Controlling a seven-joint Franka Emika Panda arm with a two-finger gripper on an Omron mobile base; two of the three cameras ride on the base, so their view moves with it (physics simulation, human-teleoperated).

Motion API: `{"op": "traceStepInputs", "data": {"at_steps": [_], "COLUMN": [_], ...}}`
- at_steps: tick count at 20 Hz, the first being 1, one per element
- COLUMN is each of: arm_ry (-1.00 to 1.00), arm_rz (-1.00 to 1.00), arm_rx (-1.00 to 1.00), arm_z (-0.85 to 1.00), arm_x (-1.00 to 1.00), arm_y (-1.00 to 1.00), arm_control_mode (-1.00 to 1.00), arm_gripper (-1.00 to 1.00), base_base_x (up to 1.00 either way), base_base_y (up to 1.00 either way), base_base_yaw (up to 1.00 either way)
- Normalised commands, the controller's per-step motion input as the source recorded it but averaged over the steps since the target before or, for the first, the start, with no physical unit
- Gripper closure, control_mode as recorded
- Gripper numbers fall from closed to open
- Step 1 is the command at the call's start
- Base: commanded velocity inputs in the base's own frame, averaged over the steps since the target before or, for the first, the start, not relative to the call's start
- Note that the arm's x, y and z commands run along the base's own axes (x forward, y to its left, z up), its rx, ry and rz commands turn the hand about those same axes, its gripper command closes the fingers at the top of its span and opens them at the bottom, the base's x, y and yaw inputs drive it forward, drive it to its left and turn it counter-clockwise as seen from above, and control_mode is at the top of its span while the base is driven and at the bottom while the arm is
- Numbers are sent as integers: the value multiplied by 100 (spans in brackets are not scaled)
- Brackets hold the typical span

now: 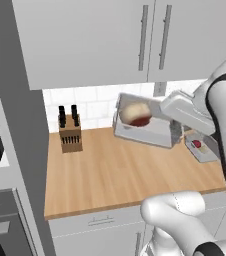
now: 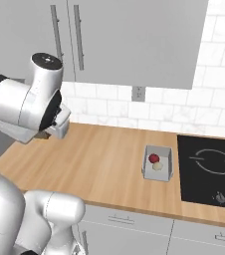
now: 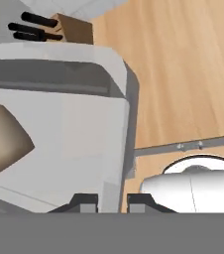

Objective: Take the meat container that has the steak and place it on the second highest rack of the freezer. Then take the vegetable container that has the garlic and tomato and place it on the highest rack of the freezer.

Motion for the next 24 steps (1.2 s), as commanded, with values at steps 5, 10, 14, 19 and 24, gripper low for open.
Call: {"op": "traceStepInputs", "data": {"at_steps": [5, 10, 14, 19, 24], "arm_ry": [-26, -3, 0, 0, 0], "arm_rz": [41, 3, 0, 0, 0], "arm_rx": [-2, 0, 0, 0, 0], "arm_z": [37, 5, 0, 0, 0], "arm_x": [-67, -9, 0, 0, 0], "arm_y": [-32, -3, 0, 0, 0], "arm_control_mode": [-100, 100, 100, 100, 100], "arm_gripper": [100, 100, 100, 100, 100], "base_base_x": [0, -1, -15, -61, -21], "base_base_y": [0, -6, -11, -28, -9], "base_base_yaw": [0, 0, 7, 37, 41]}}
